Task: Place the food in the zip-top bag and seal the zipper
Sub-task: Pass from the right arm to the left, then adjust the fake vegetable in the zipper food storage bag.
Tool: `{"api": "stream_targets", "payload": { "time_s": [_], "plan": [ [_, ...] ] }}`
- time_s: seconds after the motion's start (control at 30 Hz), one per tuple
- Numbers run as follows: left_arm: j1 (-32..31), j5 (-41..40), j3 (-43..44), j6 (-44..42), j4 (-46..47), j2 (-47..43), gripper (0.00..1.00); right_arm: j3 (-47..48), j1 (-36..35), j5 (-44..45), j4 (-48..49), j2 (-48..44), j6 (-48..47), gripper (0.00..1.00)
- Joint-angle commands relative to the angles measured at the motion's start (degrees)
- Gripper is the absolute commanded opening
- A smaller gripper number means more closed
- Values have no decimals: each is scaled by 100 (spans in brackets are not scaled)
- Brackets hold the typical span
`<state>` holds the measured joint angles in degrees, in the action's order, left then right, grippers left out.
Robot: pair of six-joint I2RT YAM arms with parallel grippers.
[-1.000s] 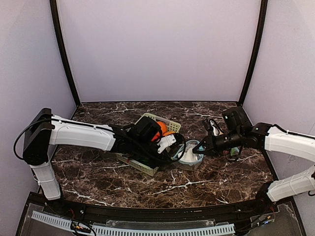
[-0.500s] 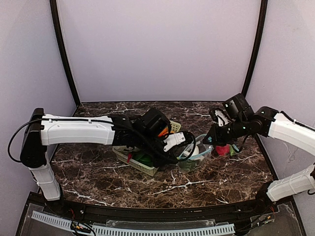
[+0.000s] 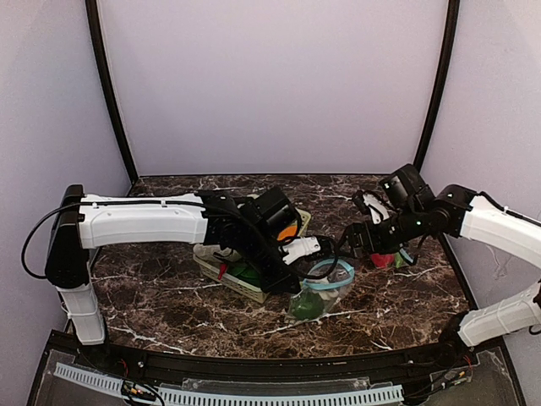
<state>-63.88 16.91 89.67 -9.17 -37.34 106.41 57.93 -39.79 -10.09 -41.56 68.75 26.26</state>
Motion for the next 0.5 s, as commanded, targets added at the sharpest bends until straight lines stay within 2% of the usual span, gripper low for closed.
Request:
{"api": "stream_targets", "payload": {
  "time_s": [0.0,0.47],
  "plan": [
    [11,-126,-115,-258,-179,25,1,-179,-128,-470,460,-2,-393,99],
    [75,-100,-757,-313,568,-304,1,-588,-513,-962,1075,688,-640,99]
  ]
}}
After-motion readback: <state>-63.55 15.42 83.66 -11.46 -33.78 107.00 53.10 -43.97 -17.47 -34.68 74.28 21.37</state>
